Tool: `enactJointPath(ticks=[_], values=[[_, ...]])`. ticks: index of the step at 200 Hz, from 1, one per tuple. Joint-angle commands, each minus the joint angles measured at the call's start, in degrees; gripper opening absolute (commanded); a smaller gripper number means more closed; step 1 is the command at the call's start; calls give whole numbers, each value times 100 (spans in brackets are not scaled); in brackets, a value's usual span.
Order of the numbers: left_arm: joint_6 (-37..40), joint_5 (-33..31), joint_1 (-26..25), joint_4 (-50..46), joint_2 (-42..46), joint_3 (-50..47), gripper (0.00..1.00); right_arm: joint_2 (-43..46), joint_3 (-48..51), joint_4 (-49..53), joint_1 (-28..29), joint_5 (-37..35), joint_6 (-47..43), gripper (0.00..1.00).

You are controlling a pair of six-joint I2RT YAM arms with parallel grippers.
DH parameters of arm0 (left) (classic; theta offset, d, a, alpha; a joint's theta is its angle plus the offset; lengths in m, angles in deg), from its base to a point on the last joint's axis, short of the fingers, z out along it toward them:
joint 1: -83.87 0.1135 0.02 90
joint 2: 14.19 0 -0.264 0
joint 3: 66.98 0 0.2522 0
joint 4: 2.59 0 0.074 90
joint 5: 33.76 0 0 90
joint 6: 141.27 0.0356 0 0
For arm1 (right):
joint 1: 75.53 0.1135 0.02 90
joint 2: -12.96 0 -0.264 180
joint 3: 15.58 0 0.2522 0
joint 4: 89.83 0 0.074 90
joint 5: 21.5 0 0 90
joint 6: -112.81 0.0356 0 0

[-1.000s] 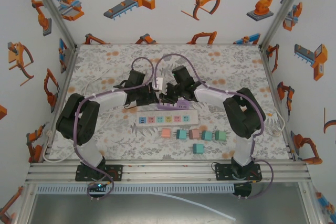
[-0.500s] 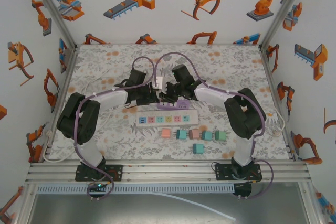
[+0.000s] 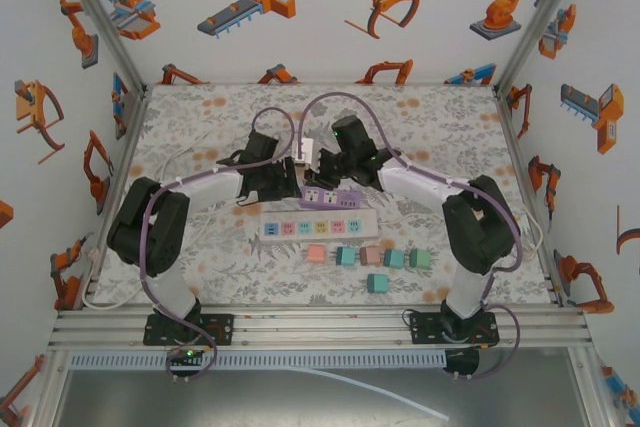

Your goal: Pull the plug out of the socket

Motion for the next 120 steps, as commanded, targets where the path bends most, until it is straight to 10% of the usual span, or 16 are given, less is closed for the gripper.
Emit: enactJointPath(ticks=[1,120], values=[[229,71,-24,-265,420,87,60,454,141,-82,-38,19,270,24],[1311,75,-166,-448,3251,-484,61,3037,1277,-136,121,-1783,5307,20]])
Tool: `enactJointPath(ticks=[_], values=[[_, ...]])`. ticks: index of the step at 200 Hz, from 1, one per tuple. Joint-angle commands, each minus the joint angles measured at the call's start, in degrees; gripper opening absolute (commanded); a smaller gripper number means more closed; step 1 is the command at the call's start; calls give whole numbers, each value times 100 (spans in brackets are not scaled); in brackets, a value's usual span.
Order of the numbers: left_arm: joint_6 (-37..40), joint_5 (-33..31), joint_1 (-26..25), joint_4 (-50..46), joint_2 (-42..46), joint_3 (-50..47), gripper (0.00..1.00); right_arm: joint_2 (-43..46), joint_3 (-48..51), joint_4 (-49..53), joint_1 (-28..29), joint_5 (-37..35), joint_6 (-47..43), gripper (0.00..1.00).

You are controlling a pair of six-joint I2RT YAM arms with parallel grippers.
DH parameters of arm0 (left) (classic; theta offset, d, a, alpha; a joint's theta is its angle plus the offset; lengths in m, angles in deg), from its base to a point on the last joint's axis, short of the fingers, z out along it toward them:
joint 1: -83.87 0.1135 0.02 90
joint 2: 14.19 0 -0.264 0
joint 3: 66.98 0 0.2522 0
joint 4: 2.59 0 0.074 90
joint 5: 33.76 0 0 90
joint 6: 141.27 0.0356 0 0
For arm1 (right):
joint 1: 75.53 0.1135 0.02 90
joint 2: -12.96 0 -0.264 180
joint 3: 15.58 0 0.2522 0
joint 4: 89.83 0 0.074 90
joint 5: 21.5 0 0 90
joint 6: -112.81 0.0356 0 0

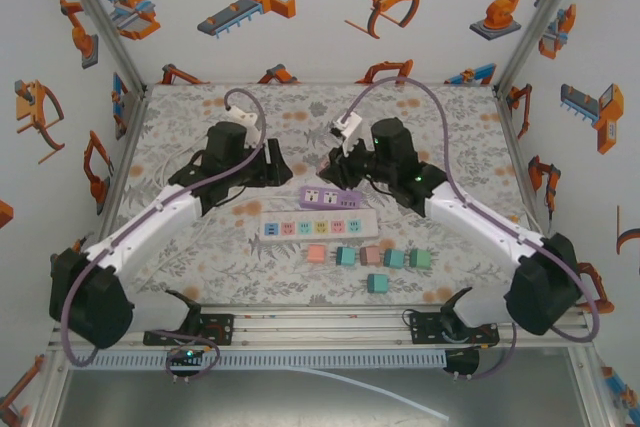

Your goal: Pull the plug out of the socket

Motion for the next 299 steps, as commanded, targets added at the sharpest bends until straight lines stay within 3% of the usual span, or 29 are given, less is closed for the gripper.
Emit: enactJointPath(ticks=[1,39,89,148,180,216,247,299], values=[[657,108,-111,-134,564,-210,61,576,199,147,103,-679,1432,20],[1471,438,-347,-332,1525,-497,62,1544,763,377,355,-1156,2632,20],[2729,901,-785,-961,2390,-825,70,2509,1656,262,1686,-2692,3536,19],[3976,1821,-1157,-1471,3307,-1337,78,2625,2382,-25,3098,-4178,4789,19],[4454,2075,-1496,-2112,3546,-1397,83,2591,2932,-441,3445,-4489,5604,20],[4464,2558,-1808,-2196,3624,-1542,92,2496,3559,-873,3712,-4875,6372,19],[4397,2584,-2021,-2178,3515,-1605,100,2317,3952,-992,3923,-5261,6970,19],[4327,2479,-2193,-1957,3298,-1678,97,1731,4310,-1302,4130,-5496,7301,21]])
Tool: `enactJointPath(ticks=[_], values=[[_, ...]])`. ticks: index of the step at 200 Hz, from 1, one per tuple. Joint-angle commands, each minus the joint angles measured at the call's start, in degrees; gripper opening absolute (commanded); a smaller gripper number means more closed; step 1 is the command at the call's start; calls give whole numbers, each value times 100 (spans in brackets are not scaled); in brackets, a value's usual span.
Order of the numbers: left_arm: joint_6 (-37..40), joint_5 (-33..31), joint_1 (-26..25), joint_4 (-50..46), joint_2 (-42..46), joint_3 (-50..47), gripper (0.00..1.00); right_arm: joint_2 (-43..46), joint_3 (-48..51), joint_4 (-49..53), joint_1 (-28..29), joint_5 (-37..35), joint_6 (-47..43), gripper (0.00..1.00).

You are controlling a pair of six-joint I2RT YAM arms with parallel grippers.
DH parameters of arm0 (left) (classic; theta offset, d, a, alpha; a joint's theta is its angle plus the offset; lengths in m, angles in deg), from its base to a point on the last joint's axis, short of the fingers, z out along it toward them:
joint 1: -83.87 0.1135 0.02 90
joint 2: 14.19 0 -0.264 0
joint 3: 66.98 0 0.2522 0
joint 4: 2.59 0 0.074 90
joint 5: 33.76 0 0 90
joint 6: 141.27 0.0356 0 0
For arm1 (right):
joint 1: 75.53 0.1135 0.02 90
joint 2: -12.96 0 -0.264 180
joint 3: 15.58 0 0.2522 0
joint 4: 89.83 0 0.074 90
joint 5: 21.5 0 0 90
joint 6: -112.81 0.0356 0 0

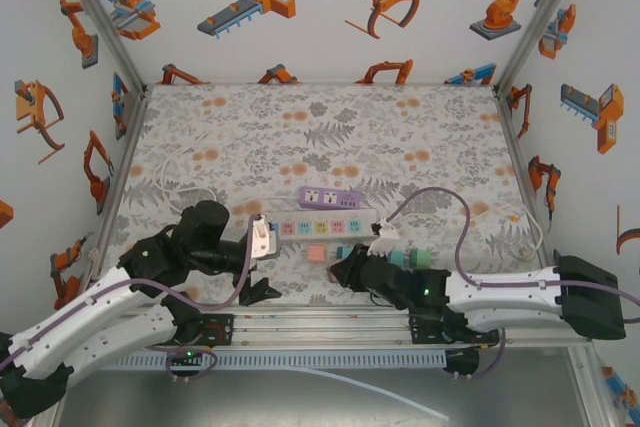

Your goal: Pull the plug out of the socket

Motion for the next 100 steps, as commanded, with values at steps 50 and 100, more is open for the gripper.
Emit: enactJointPath(ticks=[50,100], values=[[43,81,-115,211,-233,-101,97,-562,319,-419,196,-597,760,24],[-14,44,-124,300,-260,-164,97,-634,218,473,367,-787,1289,36]])
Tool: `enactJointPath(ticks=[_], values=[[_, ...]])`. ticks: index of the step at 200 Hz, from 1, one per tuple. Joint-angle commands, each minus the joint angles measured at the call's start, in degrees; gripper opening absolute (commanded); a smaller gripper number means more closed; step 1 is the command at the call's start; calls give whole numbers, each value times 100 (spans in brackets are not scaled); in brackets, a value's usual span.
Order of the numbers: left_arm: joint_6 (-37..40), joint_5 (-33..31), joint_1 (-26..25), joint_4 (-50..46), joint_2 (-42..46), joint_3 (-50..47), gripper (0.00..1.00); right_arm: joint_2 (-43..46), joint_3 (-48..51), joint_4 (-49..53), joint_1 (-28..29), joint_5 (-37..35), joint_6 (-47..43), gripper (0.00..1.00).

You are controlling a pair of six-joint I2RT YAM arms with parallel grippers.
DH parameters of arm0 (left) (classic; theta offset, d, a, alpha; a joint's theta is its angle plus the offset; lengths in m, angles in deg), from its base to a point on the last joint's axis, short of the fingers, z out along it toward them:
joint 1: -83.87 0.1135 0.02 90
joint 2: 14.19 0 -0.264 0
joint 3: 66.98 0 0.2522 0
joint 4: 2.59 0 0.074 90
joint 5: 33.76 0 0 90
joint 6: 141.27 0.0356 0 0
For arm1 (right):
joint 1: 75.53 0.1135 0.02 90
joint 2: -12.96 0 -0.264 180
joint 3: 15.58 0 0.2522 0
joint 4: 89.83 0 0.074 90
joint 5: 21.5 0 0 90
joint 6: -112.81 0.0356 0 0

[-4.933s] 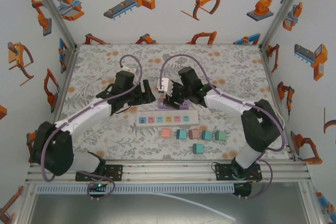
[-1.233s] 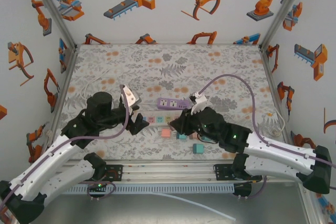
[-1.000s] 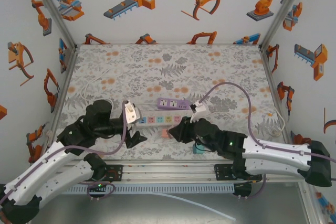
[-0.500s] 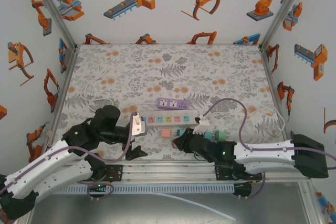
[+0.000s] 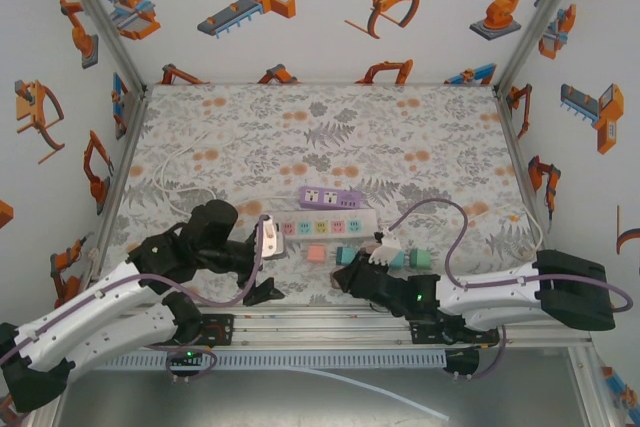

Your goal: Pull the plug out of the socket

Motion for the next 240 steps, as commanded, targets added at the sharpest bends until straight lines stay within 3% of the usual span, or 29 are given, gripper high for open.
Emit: enactJointPath(ticks=[1,40,111,155,180,208,240], values=[[-12,52,-34,141,-2,-94,97,-74,-60,670,99,-378,408,36],[-11,-9,-30,165,0,-110,97,48,-111,1022,156,-441,561,45],[-119,-212,-38,190,84,-242,97,727,-387,1777,165,-529,483,48],[-243,-311,-41,202,192,-231,97,1399,-772,2409,169,-989,-40,49],[-371,-707,-43,278,268,-210,97,1868,-918,2542,105,-1633,-912,51],[-836,-1862,-32,686,312,-331,97,2329,-1217,3048,-636,-1867,-2286,62],[-1107,-3613,22,1165,139,-467,97,2824,-1369,3240,-2465,-1354,-3778,76]])
